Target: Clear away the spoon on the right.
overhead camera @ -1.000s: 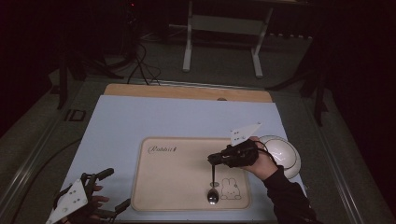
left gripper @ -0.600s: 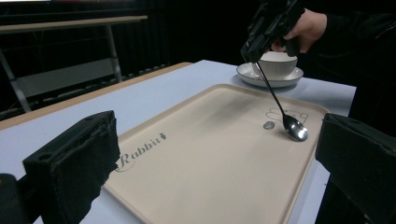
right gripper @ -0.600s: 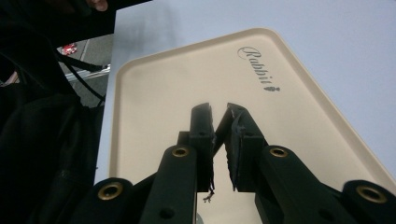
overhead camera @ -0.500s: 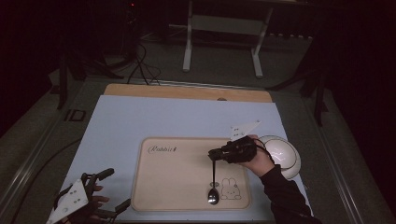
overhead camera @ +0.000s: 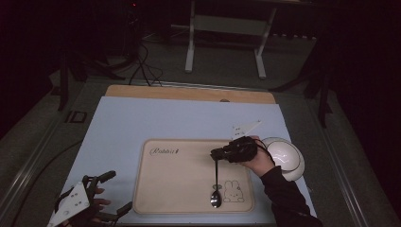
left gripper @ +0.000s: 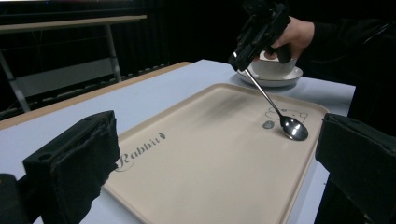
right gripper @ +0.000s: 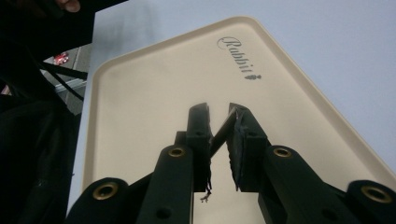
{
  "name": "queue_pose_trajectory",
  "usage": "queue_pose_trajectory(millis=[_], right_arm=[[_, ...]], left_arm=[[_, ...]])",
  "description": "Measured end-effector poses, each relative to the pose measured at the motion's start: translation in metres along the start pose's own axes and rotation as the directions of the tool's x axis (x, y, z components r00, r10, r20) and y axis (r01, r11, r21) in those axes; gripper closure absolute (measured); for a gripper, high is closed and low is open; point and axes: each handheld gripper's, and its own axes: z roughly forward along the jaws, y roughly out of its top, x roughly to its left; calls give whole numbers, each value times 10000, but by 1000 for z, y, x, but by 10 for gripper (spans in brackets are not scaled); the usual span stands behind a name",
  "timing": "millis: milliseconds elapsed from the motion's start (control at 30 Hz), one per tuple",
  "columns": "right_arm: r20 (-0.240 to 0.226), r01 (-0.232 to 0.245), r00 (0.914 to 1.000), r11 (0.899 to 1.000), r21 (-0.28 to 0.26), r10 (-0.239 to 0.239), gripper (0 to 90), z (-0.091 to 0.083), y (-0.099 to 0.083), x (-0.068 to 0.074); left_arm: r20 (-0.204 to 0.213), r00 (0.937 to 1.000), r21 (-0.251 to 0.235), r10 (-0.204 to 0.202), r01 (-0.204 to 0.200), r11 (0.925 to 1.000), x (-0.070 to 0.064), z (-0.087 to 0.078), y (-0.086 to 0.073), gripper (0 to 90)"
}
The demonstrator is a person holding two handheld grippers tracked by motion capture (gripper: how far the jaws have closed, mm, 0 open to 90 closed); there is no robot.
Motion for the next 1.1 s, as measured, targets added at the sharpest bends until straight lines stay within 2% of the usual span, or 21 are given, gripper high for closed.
queue_pose_trajectory(millis=[200,800,1100], right_arm=[[184,-369,9992,9993,37,368,773,5,-6,-10],[450,-1018,9939,9942,354,1002,750,21,-15,-23],[757,-1565,9852,9872,297,1539,721,28,-23,-29]], left_arm=[[5,10000,0,1,-1,10000,0,0,0,0],[39,10000,26,21,-21,10000,0,0,0,0],[36,10000,52,56,-56,10000,-1,0,0,0]])
